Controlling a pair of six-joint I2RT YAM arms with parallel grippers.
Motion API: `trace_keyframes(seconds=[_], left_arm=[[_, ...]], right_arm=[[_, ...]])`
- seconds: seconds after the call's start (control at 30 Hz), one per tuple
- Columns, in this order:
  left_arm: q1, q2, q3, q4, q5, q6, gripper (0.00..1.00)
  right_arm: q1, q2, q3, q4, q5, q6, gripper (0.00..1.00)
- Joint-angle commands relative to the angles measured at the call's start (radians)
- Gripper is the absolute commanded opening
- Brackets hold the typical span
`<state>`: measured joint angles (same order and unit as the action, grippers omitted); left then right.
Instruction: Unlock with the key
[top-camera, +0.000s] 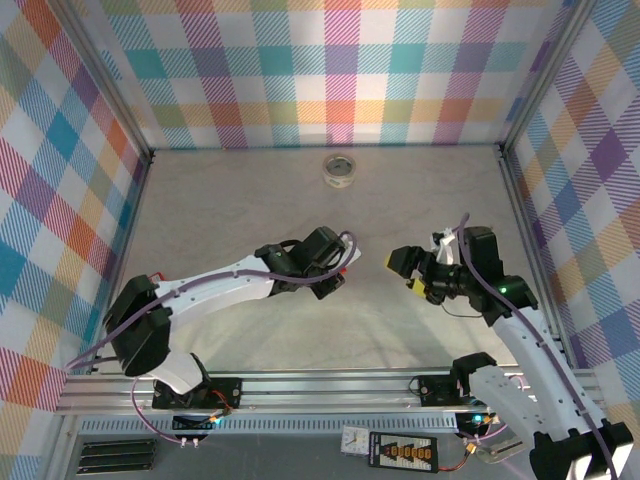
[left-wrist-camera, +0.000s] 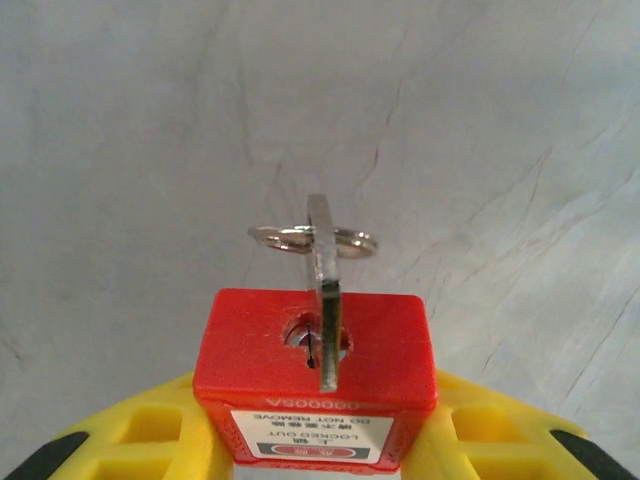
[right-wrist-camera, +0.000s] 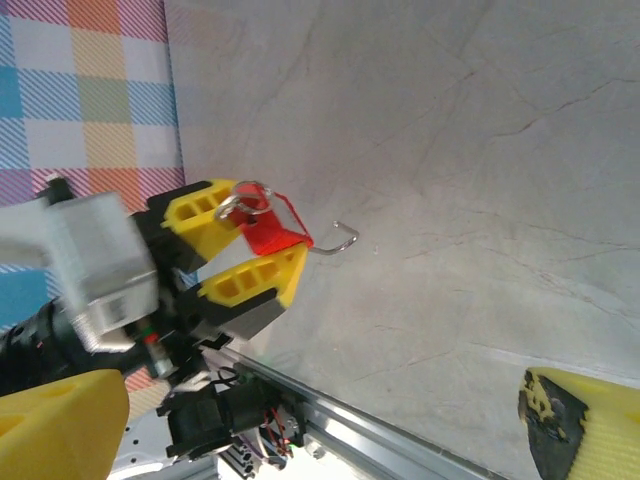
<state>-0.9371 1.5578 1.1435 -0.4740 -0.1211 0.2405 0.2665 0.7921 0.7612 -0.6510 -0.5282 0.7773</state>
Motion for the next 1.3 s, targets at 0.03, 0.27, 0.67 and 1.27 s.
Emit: trace_keyframes(seconds=[0.03,0.27,0.67,1.27], left_arm=[[0.021,0.077,0.049,-0.09,0.043,0.045,0.0],[0.036,0.217,0.113,-0.103,0.084,0.093,0.0],[0.035,0.382,0.224,-0.088,0.107,0.157,0.0],[-0.029,0.271,0.2,-0.059,0.142,0.041,0.73]], right_arm=[[-0.008,-0.025,0.029,-0.065,0.032,-0.04,0.99],[-0.007,-0.057,0.032,-0.096,0.043,-0.05,0.99],[-0.009,-0.068,0.032,-0.119,0.054,-0.072,0.99],[-0.01,-0.076,0.024,-0.129,0.078,-0.087,0.99]])
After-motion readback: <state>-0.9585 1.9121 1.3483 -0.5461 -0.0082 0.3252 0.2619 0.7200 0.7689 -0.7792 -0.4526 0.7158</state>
